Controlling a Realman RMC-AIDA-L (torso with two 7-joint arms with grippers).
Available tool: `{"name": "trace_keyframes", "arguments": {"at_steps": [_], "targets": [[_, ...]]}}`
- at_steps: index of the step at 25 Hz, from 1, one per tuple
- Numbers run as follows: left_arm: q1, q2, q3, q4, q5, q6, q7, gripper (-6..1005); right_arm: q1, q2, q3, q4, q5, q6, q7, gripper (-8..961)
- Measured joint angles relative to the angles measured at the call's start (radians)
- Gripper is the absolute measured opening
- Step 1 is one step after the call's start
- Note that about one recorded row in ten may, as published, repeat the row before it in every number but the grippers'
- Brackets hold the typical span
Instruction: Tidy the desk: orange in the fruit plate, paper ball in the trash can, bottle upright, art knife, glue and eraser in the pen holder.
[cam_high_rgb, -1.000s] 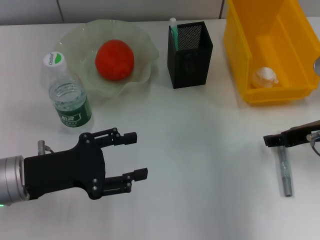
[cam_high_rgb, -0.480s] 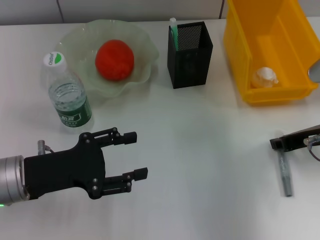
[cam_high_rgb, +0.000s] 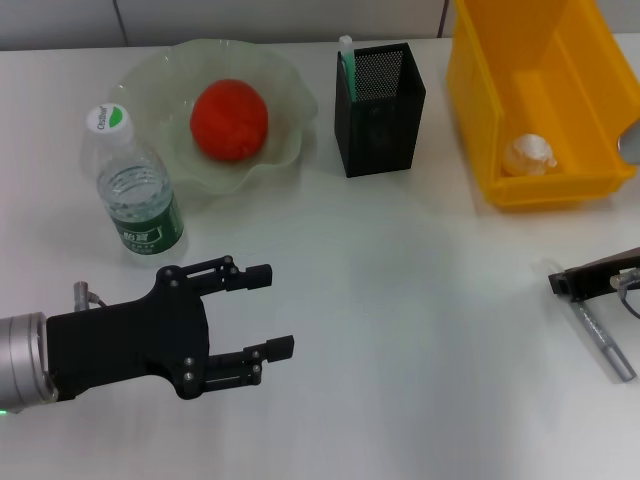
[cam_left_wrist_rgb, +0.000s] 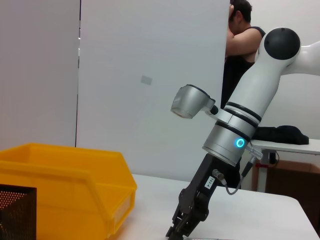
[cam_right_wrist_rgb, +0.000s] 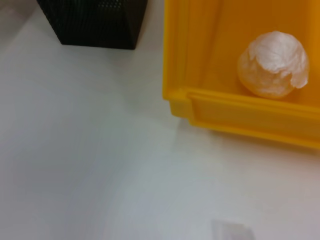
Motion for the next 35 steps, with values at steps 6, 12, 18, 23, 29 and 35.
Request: {"name": "trace_keyframes", "arguments": {"at_steps": [6, 12, 18, 23, 29, 35], "targets": [[0.003, 0.001, 0.000, 0.000, 0.000, 0.000, 0.000, 732, -0.021, 0.001, 0.045, -0.097, 0.076, 0.010, -0.049, 146], [-0.001, 0.001, 0.000, 0.000, 0.000, 0.002, 0.000, 732, -0.031, 0.003, 0.200, -0.163, 0.395, -0.054, -0.270, 142], [-0.004, 0.000, 0.000, 0.000, 0.000, 0.001, 0.000, 732, -0.005, 0.004, 0.217, -0.027, 0.755, -0.335, -0.627, 139], [-0.006, 0.000, 0.000, 0.000, 0.000, 0.000, 0.000, 732, 0.122, 0.003, 0.238, 0.285, 1.117, -0.427, -1.037, 137], [-0.015, 0.000, 0.002, -0.004, 0.000, 0.000, 0.000, 732, 0.312, 0.000, 0.299, 0.616, 1.245, -0.429, -1.260, 136], [-0.020, 0.000, 0.007, -0.010, 0.000, -0.004, 0.000, 732, 0.377, 0.003, 0.289, 0.687, 1.246, -0.431, -1.309, 137]]}}
